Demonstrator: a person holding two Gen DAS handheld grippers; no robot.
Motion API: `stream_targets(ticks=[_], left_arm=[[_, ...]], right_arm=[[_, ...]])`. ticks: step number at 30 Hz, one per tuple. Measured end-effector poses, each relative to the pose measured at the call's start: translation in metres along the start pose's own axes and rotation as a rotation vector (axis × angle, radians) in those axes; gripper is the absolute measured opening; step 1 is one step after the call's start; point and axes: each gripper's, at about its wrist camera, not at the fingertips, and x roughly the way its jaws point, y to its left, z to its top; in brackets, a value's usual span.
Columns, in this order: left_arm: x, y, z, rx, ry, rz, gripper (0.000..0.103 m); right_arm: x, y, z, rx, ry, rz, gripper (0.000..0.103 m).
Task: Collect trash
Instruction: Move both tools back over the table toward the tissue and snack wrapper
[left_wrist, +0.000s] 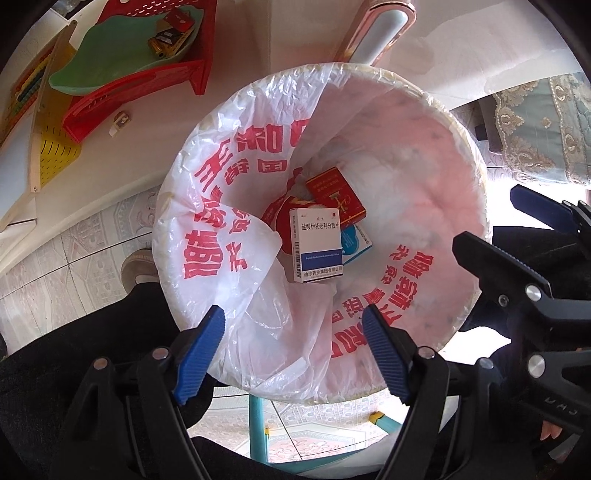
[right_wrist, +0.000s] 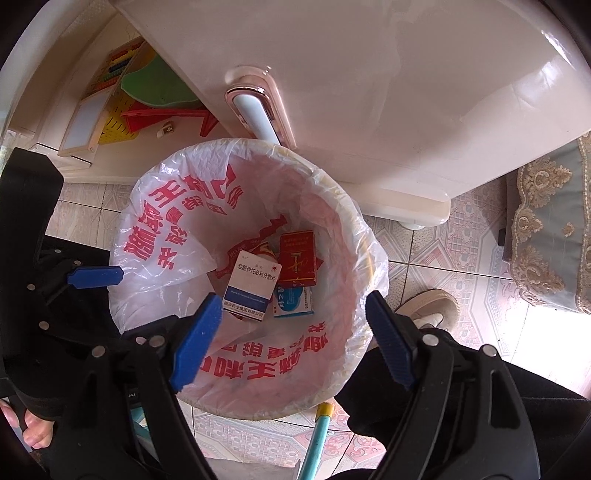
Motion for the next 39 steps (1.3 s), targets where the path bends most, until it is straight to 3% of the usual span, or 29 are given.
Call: stream_targets(ticks=[4, 8, 13, 18, 23, 28, 30, 35, 39], left_arm=[[-0.026, 0.004, -0.019, 0.002, -0.039, -0.003, 0.075], [-0.076, 0.015, -0.045, 0.008, -0.113, -0.035, 0.075], [-0.171, 0.031, -0.063, 0.035, -0.263, -0.012, 0.082], [-0.268, 0.039, -0.051, 0.107, -0.353, 0.036, 0.085], [-0.336, 0.041, -0.021, 0.159, -0.333, 0.102, 0.086], [-0.375, 0.036, 0.006, 0.186, -0.308, 0.100, 0.086], [-0.382, 0.036, 0.015, 0.177, -0.310, 0.132, 0.086], [-0.387, 0.032, 0.031, 0.192, -0.287, 0.124, 0.086], [-0.383, 0.026, 0.045, 0.212, -0.282, 0.105, 0.086]], right_arm=[[-0.032, 0.007, -0.014, -0.039, -0.055, 0.018, 0.078], [-0.087, 0.012, -0.025, -0.093, -0.154, 0.049, 0.078], [-0.173, 0.011, -0.013, -0.147, -0.297, 0.092, 0.091], [-0.254, 0.023, 0.014, -0.255, -0.416, 0.060, 0.093], [-0.314, 0.038, 0.038, -0.350, -0.469, 0.081, 0.094], [-0.354, 0.060, 0.058, -0.430, -0.476, 0.072, 0.094], [-0.364, 0.069, 0.064, -0.460, -0.472, 0.062, 0.094], [-0.377, 0.081, 0.074, -0.530, -0.484, 0.030, 0.094], [-0.365, 0.084, 0.086, -0.558, -0.464, 0.008, 0.094]])
